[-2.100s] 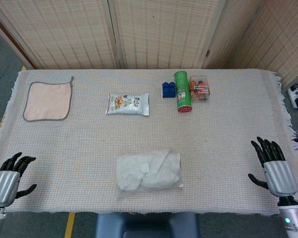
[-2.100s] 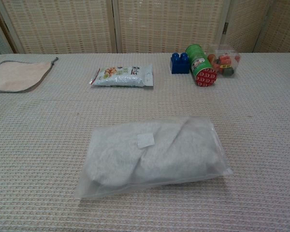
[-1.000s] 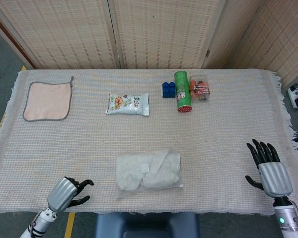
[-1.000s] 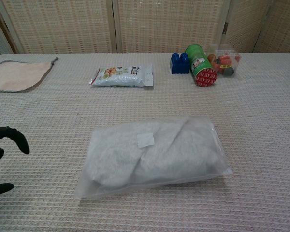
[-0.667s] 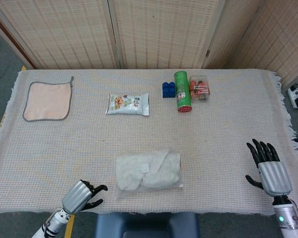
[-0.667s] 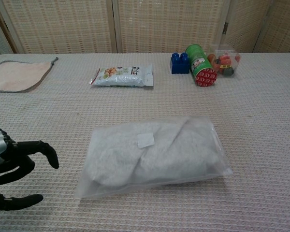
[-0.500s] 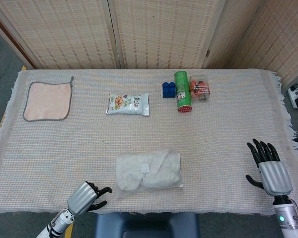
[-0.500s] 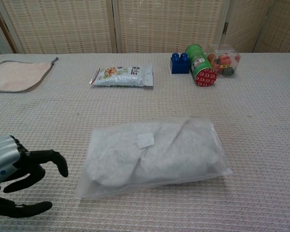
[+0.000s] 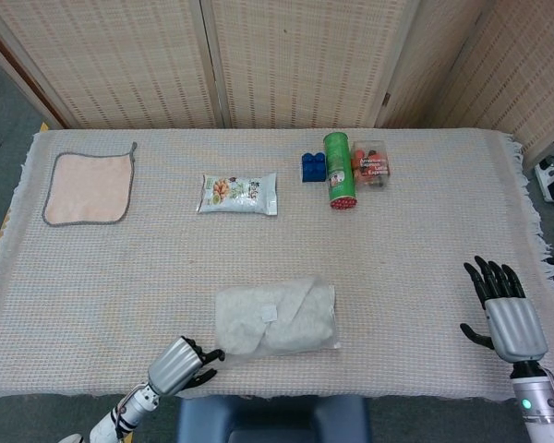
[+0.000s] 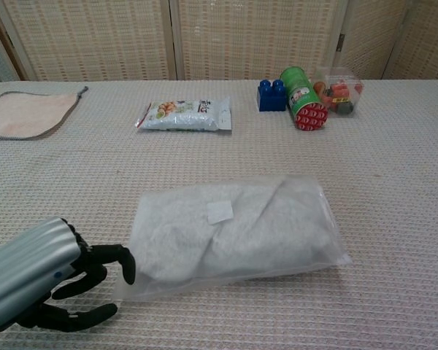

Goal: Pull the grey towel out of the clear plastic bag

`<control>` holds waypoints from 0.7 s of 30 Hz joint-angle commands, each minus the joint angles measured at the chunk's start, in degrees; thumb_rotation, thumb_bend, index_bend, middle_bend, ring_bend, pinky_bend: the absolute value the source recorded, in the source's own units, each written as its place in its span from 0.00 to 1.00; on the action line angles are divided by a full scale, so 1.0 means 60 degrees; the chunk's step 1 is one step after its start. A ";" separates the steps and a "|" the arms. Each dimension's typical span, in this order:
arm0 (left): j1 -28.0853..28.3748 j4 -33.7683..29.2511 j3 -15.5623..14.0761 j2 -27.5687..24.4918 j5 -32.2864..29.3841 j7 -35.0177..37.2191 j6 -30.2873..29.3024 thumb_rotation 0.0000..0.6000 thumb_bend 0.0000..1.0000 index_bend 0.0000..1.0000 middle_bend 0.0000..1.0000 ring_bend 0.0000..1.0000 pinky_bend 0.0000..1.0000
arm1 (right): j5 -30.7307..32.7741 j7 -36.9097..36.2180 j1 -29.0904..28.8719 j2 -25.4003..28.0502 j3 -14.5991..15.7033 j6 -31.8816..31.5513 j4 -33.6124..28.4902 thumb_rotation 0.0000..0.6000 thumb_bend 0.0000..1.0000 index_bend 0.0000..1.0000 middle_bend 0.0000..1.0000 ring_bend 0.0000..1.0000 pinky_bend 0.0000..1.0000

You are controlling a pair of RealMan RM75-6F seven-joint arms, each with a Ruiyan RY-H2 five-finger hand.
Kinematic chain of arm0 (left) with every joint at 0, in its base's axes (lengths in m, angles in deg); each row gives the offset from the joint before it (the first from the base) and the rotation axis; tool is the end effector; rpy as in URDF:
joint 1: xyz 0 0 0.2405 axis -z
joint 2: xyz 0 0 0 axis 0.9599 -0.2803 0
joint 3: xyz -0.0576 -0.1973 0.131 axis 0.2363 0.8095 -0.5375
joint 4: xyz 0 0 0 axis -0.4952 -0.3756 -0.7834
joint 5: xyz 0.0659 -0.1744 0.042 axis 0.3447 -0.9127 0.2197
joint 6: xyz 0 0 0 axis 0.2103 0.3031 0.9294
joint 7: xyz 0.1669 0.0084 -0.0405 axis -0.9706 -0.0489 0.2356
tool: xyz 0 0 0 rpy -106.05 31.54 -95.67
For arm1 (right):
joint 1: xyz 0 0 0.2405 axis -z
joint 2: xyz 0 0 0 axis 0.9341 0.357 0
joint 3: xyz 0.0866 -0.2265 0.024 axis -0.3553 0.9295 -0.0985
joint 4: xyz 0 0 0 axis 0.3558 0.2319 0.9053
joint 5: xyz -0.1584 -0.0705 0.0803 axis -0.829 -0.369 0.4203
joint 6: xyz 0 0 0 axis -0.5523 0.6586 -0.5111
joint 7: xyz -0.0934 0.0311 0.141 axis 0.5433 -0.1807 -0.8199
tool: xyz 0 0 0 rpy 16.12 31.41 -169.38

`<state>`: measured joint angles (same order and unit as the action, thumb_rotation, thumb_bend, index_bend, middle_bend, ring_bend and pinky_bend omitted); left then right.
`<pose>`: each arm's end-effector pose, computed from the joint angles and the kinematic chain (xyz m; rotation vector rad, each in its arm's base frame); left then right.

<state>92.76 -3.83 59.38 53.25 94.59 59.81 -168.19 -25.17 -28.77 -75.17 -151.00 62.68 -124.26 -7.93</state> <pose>-0.1856 0.1999 -0.0630 -2.0447 -0.6343 -1.4286 -0.2907 -0.2116 0.1462 1.4681 -0.8577 0.7785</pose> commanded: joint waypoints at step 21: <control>0.0262 0.1405 -0.0238 0.0871 -0.0379 0.0577 -0.0583 1.00 0.51 0.65 1.00 1.00 1.00 | 0.0038 -0.0061 -0.0096 0.0128 0.0115 0.0283 -0.0143 1.00 0.11 0.00 0.00 0.00 0.00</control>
<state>94.26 4.50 58.01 58.36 92.38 63.16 -171.64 -24.94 -29.15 -75.74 -150.23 63.36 -122.57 -8.79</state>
